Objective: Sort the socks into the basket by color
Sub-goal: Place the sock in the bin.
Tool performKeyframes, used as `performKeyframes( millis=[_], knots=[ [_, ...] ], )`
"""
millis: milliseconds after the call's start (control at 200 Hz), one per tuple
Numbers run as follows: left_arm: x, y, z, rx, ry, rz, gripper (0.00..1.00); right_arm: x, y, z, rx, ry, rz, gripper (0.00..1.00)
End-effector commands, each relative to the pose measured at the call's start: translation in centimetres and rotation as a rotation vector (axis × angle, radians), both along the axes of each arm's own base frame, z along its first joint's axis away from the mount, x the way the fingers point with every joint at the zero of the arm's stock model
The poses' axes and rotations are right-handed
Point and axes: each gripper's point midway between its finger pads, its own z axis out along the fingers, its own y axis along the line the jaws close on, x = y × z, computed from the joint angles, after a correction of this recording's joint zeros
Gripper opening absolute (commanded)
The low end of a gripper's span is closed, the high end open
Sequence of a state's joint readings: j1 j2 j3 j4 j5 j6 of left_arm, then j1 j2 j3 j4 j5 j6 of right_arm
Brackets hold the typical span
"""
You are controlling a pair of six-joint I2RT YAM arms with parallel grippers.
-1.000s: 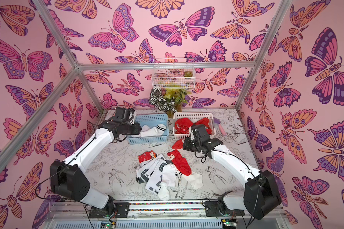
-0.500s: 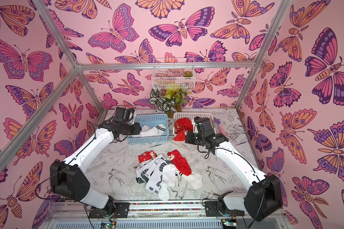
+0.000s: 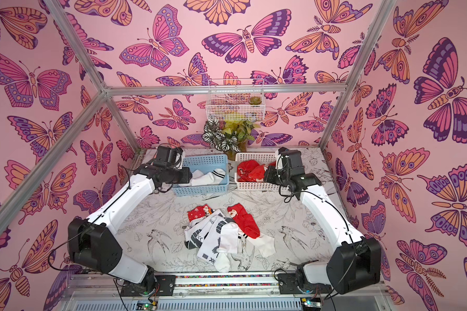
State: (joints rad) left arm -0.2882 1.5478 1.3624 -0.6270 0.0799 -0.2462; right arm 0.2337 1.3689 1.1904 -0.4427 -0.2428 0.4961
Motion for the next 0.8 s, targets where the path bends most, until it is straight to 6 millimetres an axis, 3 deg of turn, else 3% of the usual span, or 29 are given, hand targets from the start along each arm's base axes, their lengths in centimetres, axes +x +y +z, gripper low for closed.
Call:
performKeyframes(
  millis=[0, 296, 316, 371, 797],
  knots=[
    [-0.4, 0.2, -0.9, 0.013, 0.022, -0.006, 0.41, 2.2, -0.6, 0.6, 0.002, -0.039, 0.000, 0.00],
    [-0.4, 0.2, -1.1, 0.016, 0.026, -0.006, 0.41, 6.3, -2.6, -1.2, -0.019, -0.031, -0.038, 0.00],
    [-0.4, 0.2, -1.1, 0.017, 0.027, -0.007, 0.41, 6.8, -2.8, -2.4, -0.020, -0.005, -0.040, 0.00],
    [-0.4, 0.2, -1.2, 0.017, 0.028, -0.006, 0.41, 7.4, -3.2, -2.9, -0.014, 0.000, -0.049, 0.00],
    [-0.4, 0.1, -1.3, 0.013, 0.033, -0.011, 0.41, 10.7, -4.7, -4.2, -0.027, -0.030, -0.067, 0.00]
  ],
)
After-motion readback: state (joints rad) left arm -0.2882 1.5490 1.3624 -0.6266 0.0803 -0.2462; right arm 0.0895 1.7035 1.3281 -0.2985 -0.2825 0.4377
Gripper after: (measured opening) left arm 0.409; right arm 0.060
